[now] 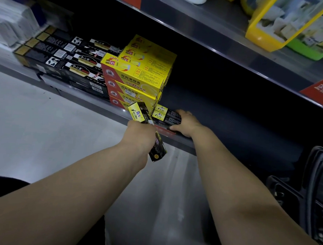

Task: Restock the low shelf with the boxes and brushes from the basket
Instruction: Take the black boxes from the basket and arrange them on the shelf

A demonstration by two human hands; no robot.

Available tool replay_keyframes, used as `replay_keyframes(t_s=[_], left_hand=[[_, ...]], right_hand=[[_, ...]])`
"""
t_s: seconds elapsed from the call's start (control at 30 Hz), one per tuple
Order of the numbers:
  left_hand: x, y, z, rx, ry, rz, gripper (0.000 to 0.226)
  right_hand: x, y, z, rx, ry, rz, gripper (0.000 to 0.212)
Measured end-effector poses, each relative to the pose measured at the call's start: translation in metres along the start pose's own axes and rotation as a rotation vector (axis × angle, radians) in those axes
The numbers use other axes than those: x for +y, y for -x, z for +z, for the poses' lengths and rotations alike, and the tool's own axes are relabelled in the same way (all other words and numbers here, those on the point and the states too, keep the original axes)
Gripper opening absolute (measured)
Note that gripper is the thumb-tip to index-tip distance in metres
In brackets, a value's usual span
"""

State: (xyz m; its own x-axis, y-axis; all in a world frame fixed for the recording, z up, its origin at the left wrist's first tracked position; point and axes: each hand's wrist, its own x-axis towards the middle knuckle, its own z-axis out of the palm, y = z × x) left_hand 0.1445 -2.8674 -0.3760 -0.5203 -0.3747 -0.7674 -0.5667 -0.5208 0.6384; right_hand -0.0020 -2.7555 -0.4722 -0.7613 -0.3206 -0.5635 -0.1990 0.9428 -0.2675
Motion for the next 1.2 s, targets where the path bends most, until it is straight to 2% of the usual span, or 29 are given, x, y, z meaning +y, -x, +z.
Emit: replay_keyframes(t_s=[0.07, 0.13, 0.17, 0.2, 0.23, 0.3, 0.37, 0.43, 0.53, 0.6, 0.67, 0.8, 0.9, 1.0, 1.1, 1.2], left_hand=[[-0.001, -0.002, -0.002, 0.003, -0.002, 0.015, 0.030], [-0.002, 0.000, -0.003, -0.002, 0.009, 0.028, 0.029], [-0.003, 0.000, -0.004, -0.010, 0.009, 0.045, 0.029], [-0.003, 0.002, -0.003, -0.014, 0.005, 0.054, 0.030], [-0.002, 0.003, -0.002, -0.022, 0.023, 0.076, 0.032], [0.000, 0.006, 0.000, -0.032, 0.051, 0.113, 0.038], [0.002, 0.009, 0.002, -0.034, 0.047, 0.121, 0.043], [0.004, 0.012, 0.004, -0.087, 0.056, 0.120, 0.046], [0.004, 0.016, 0.004, -0.155, -0.010, 0.121, 0.039], [0.002, 0.014, 0.002, -0.166, -0.097, 0.149, 0.034], [0.001, 0.012, 0.001, -0.176, -0.178, 0.185, 0.030], [-0.003, 0.013, 0.003, -0.235, -0.337, 0.270, 0.029], [-0.003, 0.013, 0.003, -0.255, -0.376, 0.274, 0.025], [-0.002, 0.010, 0.003, -0.237, -0.370, 0.277, 0.023], [-0.003, 0.012, 0.006, -0.240, -0.384, 0.284, 0.022], [-0.002, 0.015, 0.014, -0.237, -0.392, 0.292, 0.022]], right_hand=[[-0.006, 0.010, -0.007, 0.060, -0.047, 0.039, 0.071], [-0.016, 0.030, -0.014, 0.166, -0.316, 0.006, 0.049], [-0.021, 0.044, -0.017, 0.151, -0.508, -0.033, 0.035], [-0.025, 0.061, -0.019, 0.072, -0.670, -0.082, 0.027], [-0.029, 0.079, -0.020, -0.055, -0.772, -0.155, 0.028], [-0.033, 0.111, -0.019, -0.275, -0.818, -0.305, 0.053], [-0.035, 0.125, -0.017, -0.242, -0.765, -0.380, 0.068], [-0.034, 0.127, -0.019, -0.075, -0.699, -0.360, 0.057], [-0.024, 0.117, -0.028, 0.175, -0.565, -0.217, 0.030], [-0.009, 0.100, -0.033, 0.329, -0.430, -0.076, 0.026], [0.001, 0.074, -0.036, 0.392, -0.350, 0.014, 0.028], [0.005, 0.014, -0.035, 0.373, -0.239, 0.053, 0.036], [0.008, -0.017, -0.028, 0.285, -0.189, 0.037, 0.031], [0.012, -0.029, -0.016, 0.178, -0.220, 0.000, 0.030], [0.010, -0.030, -0.007, 0.151, -0.256, 0.004, 0.034], [0.005, -0.026, -0.009, 0.082, -0.105, 0.016, 0.045]])
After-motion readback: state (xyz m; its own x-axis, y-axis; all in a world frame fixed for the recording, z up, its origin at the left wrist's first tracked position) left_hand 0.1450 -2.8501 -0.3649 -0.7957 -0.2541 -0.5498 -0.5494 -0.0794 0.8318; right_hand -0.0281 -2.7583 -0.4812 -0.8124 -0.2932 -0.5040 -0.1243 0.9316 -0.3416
